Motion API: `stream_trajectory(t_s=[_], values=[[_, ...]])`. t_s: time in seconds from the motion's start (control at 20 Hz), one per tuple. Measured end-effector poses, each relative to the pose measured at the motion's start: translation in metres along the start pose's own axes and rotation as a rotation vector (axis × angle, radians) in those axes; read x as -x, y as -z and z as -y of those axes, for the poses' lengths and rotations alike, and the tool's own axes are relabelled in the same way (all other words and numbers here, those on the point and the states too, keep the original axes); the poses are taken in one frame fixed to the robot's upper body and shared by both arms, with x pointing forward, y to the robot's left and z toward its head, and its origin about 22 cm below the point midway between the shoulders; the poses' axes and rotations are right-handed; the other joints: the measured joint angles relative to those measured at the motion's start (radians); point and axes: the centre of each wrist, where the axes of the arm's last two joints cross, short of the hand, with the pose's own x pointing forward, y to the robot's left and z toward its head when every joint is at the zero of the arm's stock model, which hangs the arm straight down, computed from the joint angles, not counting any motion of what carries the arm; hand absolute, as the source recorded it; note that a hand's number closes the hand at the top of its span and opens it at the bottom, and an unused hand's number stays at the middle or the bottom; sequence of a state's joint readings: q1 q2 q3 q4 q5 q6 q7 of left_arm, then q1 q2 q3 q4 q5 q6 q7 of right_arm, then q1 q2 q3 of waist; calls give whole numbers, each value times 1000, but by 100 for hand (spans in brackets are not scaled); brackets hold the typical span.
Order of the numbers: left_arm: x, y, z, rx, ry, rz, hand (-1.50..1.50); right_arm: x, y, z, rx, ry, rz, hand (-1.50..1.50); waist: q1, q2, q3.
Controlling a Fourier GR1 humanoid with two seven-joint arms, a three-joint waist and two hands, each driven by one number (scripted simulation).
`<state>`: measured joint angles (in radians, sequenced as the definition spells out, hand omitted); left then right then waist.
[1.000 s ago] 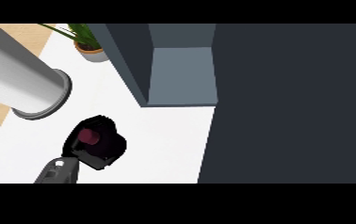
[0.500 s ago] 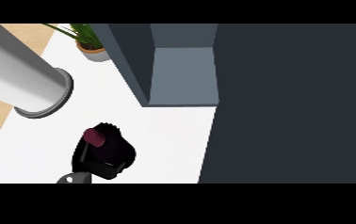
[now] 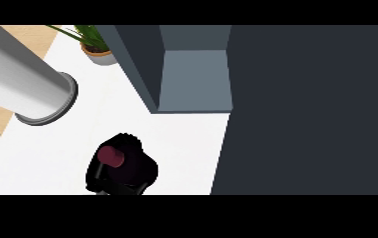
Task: Pick up the wine, place it into the cabinet and close the cabinet
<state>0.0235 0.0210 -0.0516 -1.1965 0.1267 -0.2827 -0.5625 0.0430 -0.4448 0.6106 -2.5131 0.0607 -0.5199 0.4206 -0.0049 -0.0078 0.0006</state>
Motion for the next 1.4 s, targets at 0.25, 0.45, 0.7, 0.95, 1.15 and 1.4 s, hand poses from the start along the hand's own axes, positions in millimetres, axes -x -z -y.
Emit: stream_trajectory(t_s=[0.25,0.45,0.7,0.95,1.15,1.4], values=[[-20,6,24,23,-14,10,150,0,-1,3,6,-15,-2,-150,-3,1,0],[-32,14,51,24,5,24,150,1,-3,2,7,-10,2,-150,-7,1,-1],[-39,31,77,-11,49,54,150,4,-7,3,3,-15,0,-150,-11,3,-1],[-49,51,83,-56,101,76,150,5,-9,7,9,-37,2,-150,-13,3,-1],[-51,71,86,-74,149,72,150,6,-8,10,16,-50,17,-150,-14,5,-1],[-53,93,81,-84,194,76,150,8,-12,13,14,-64,19,-150,-16,5,-1]])
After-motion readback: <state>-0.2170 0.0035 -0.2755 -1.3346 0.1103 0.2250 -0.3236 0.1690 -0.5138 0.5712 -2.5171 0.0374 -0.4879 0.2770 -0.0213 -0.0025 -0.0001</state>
